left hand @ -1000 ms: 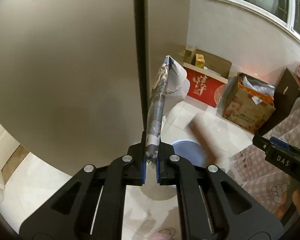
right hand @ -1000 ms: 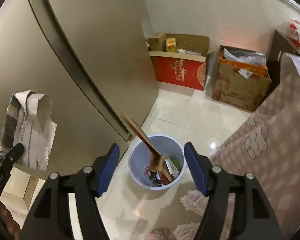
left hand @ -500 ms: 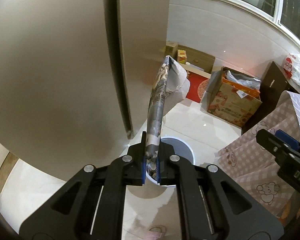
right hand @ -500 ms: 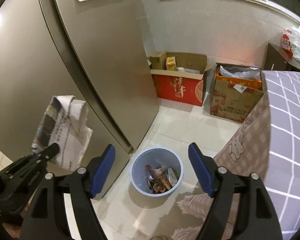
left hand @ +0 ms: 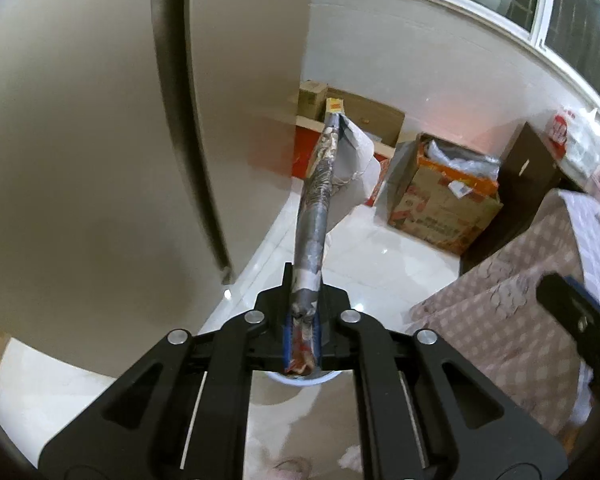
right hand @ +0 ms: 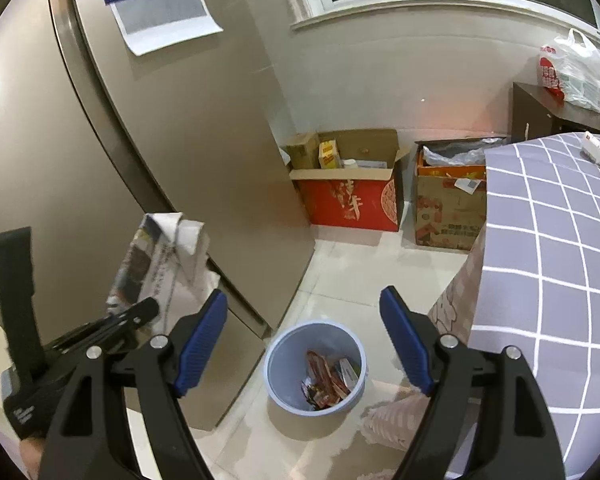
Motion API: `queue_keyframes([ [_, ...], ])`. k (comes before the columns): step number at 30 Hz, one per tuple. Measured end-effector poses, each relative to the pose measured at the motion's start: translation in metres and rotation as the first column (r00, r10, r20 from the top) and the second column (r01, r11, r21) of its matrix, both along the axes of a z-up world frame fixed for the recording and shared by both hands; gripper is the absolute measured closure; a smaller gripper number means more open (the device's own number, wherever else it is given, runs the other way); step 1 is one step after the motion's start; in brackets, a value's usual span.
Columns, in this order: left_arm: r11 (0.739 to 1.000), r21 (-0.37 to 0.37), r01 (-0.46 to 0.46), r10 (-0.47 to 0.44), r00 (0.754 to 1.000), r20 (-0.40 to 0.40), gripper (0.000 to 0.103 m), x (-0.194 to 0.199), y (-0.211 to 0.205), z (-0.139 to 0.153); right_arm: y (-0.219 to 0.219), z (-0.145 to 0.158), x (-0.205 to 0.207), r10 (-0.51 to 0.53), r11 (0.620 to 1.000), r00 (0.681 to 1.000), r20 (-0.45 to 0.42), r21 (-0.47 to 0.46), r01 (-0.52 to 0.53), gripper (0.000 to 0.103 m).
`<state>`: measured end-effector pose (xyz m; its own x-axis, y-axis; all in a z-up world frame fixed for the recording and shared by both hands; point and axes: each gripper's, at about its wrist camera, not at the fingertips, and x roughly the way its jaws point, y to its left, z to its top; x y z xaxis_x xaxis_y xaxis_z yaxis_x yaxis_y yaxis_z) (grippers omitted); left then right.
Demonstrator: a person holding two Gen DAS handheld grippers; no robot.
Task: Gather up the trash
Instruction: 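Carry the newspaper and cardboard box to the blue bin and release them, then move both tools back over the table toward the toothpaste tube and packets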
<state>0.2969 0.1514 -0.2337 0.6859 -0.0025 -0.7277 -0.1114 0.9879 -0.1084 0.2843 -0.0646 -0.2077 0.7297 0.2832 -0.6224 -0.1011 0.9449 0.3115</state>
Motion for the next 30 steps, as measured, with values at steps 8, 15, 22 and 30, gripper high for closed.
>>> queue_keyframes([
  [8, 1.0, -0.026, -0.012, 0.012, 1.0, 0.014, 0.023, 0.006, -0.009, 0.003, -0.007, -0.001, 0.005, -0.017, 1.0, 1.0, 0.012, 0.017, 0.017, 0.026],
  [15, 0.994, -0.091, 0.055, -0.052, 0.998, 0.032, 0.023, -0.013, -0.021, 0.027, -0.02, 0.015, -0.008, -0.042, 0.998, 0.999, 0.008, 0.05, 0.042, 0.026],
  [22, 0.977, -0.109, 0.186, -0.179, 0.981, 0.07, 0.023, -0.033, -0.073, 0.062, -0.07, 0.05, -0.041, -0.111, 0.992, 0.993, 0.041, 0.06, 0.109, 0.025],
  [30, 0.918, -0.051, 0.394, -0.39, 0.918, 0.065, 0.023, -0.048, -0.189, 0.092, -0.173, 0.075, -0.08, -0.238, 0.971, 0.97, 0.046, 0.012, 0.238, 0.024],
])
